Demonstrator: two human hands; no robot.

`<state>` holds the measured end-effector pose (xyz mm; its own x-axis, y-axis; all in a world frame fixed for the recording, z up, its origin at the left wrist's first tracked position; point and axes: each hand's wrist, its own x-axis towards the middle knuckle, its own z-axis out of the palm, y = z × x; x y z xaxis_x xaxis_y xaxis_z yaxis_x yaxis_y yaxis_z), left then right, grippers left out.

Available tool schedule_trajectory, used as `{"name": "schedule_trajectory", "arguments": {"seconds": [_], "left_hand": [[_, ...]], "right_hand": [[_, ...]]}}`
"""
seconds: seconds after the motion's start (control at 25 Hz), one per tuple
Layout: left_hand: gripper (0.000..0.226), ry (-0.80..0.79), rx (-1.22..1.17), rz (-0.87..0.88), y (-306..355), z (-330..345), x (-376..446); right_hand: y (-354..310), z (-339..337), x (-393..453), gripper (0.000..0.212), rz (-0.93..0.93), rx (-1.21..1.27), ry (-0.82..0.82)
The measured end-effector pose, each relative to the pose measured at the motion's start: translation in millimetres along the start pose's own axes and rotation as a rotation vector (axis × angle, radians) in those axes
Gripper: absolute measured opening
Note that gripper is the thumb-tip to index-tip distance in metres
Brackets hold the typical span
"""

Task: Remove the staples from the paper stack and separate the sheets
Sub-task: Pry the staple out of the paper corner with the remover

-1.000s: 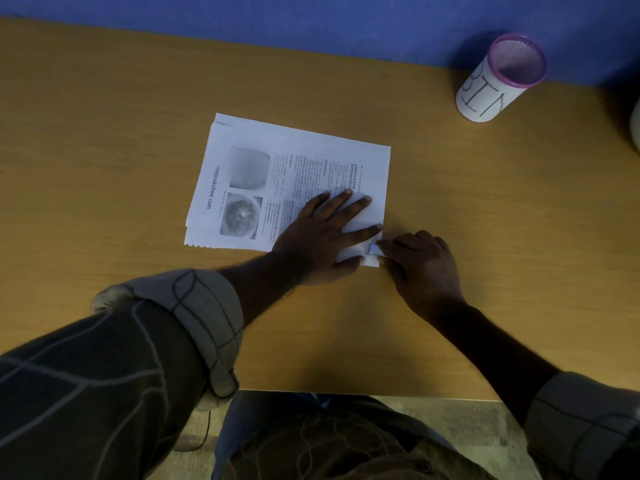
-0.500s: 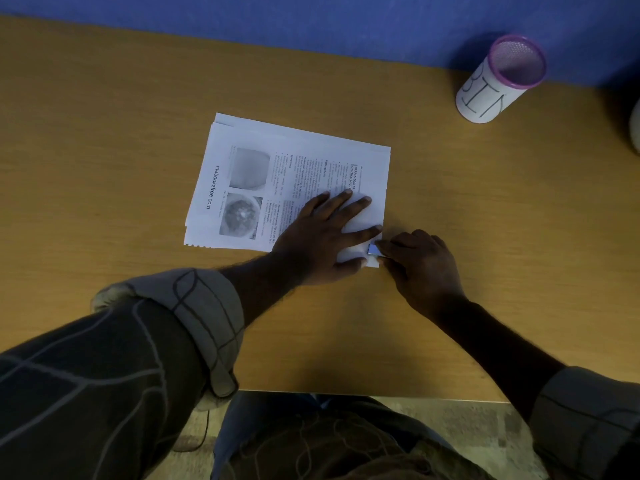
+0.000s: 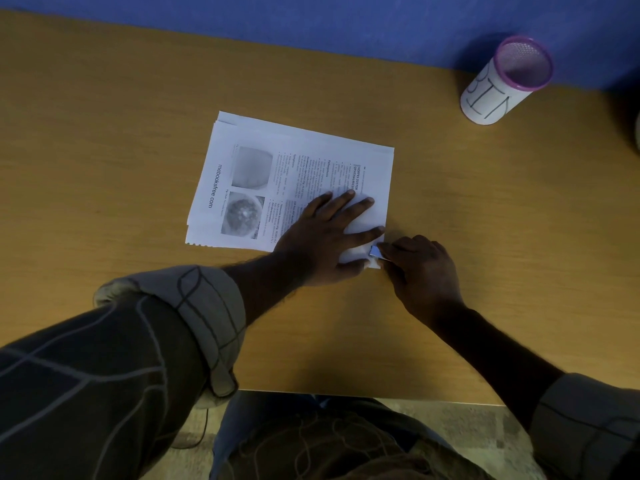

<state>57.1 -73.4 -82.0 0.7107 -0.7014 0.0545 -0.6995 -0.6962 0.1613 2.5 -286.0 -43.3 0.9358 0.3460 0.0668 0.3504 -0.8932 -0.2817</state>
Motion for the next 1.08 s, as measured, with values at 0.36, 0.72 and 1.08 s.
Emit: {"name": "schedule_trajectory", "arguments": {"seconds": [0.36, 0.72, 1.08], "left_hand": [[0.062, -0.015, -0.021, -0.015, 0, -1, -1], [0.062, -0.022, 0.007, -0.008, -1, 0, 0], [0.062, -0.023, 0.002, -0.006, 0, 1, -1]], "right_hand": [[3, 4, 2, 0.025, -0.031, 0.044, 0.013], [5, 4, -4, 0.024, 0.004, -0.001, 0.023], [4, 1, 5, 0.024, -0.023, 0.037, -0.036]]}}
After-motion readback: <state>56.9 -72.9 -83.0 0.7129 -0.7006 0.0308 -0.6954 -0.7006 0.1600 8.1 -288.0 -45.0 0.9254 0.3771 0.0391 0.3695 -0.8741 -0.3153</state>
